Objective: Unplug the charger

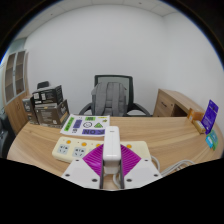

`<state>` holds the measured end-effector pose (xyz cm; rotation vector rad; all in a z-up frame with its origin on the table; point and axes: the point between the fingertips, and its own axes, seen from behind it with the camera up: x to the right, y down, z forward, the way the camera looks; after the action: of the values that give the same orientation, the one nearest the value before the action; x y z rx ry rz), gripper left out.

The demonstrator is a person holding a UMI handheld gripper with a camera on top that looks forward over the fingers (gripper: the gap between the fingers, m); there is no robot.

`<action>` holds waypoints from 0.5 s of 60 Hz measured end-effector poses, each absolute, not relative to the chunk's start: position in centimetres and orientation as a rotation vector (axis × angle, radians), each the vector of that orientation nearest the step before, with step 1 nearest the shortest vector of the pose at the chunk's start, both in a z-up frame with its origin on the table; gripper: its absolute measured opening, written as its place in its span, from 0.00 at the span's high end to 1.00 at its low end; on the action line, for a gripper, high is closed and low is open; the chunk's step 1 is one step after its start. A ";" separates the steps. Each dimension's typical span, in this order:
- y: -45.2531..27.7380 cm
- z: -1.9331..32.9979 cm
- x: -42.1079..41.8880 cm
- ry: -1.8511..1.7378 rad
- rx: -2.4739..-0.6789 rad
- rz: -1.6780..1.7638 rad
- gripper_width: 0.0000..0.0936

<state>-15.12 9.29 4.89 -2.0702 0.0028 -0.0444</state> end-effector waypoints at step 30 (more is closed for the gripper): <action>9.3 5.4 -15.1 0.019 -2.137 0.028 0.86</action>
<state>-15.09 9.30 5.43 -2.1366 0.0193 0.0275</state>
